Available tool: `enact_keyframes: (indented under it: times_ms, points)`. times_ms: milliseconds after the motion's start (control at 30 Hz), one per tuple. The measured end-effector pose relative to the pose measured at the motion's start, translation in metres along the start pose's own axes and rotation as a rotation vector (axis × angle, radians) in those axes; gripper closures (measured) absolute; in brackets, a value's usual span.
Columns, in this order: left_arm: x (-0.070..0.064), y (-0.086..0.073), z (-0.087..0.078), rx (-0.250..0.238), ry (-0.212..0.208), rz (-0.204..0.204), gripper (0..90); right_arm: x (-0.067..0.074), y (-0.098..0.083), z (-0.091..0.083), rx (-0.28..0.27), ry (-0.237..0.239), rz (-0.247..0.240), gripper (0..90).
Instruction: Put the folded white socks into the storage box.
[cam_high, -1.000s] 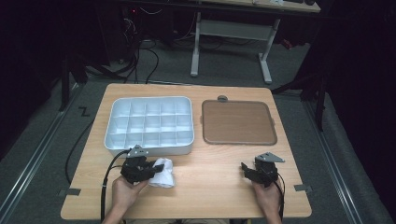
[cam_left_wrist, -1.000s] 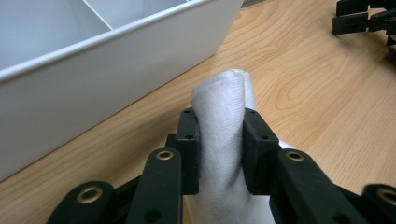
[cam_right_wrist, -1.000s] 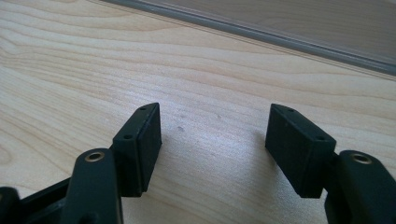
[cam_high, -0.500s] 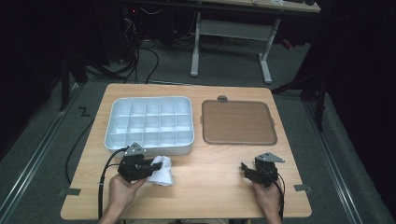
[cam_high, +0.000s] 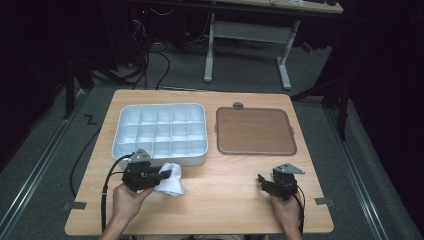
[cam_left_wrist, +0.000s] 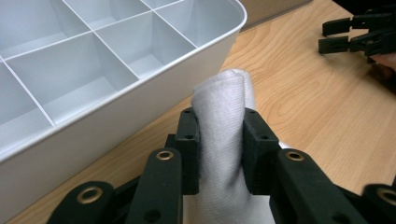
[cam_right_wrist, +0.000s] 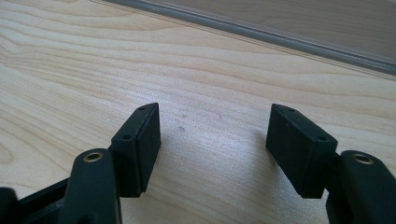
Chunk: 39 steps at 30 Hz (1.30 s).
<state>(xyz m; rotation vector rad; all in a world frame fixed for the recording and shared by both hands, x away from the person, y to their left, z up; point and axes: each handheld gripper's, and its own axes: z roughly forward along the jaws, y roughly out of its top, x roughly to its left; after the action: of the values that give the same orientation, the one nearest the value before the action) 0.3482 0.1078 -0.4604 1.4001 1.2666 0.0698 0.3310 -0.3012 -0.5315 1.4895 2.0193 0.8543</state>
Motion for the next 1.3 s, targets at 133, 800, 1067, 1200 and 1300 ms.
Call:
enact_keyframes:
  times_ms: [133, 800, 1067, 1200, 1300]
  points:
    - [-0.002, 0.006, -0.002, -0.003, -0.007, -0.001, 71.7, 0.000, 0.000, 0.000, 0.000, 0.000, 0.000, 35.9]
    - [-0.006, 0.025, -0.005, -0.001, -0.035, -0.014, 71.7, 0.000, 0.000, 0.000, 0.000, 0.000, 0.000, 35.8]
    - [-0.006, 0.035, -0.006, -0.006, -0.049, -0.029, 71.7, 0.000, 0.000, 0.000, 0.000, 0.000, -0.002, 35.8]
    - [-0.006, 0.038, -0.006, -0.006, -0.052, -0.029, 71.7, 0.000, 0.000, 0.000, 0.000, 0.000, -0.002, 35.7]
    - [-0.007, 0.041, -0.006, -0.008, -0.056, -0.033, 71.7, 0.000, 0.000, 0.000, 0.000, 0.000, -0.002, 35.8]
